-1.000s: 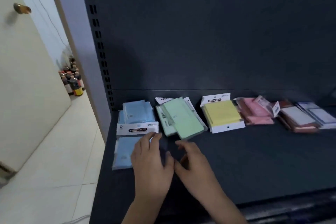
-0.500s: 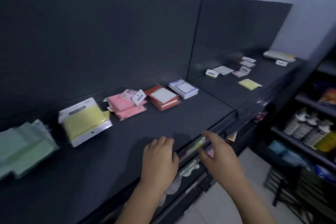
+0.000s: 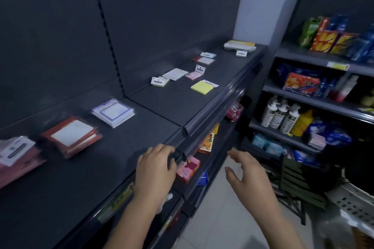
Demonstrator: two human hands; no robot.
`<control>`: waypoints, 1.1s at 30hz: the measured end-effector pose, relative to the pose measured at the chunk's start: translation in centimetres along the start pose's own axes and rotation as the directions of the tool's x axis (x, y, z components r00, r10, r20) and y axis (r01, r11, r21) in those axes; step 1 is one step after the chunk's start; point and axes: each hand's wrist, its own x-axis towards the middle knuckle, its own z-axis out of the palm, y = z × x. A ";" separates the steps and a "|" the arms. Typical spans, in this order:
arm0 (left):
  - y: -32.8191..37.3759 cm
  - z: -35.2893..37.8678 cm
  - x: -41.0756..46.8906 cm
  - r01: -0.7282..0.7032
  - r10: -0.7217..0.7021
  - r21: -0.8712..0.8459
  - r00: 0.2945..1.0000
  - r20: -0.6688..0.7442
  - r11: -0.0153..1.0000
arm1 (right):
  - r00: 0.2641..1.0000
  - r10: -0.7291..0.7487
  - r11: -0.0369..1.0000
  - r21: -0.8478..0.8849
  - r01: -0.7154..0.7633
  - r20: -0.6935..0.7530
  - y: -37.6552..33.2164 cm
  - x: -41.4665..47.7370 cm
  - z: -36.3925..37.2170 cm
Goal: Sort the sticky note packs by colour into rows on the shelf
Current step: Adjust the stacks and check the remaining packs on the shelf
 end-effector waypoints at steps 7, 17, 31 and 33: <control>-0.5 3.7 10.5 0.026 -0.026 -0.007 0.999 -0.044 1.000 | 0.999 -0.022 0.998 -0.053 0.024 0.028 2.7 10.5 1.1; -1.9 7.0 26.0 0.234 -0.234 0.031 0.972 -0.015 0.972 | 0.997 -0.056 0.988 -0.142 0.061 0.043 4.2 26.9 1.9; -3.2 11.7 36.3 0.578 -0.576 0.176 0.815 -0.069 0.797 | 0.942 -0.189 0.960 -0.149 0.237 0.278 9.0 43.2 5.7; -3.1 12.3 38.0 0.625 -0.615 0.146 0.781 -0.114 0.767 | 0.894 -0.225 0.946 -0.133 0.296 0.388 10.0 45.2 5.9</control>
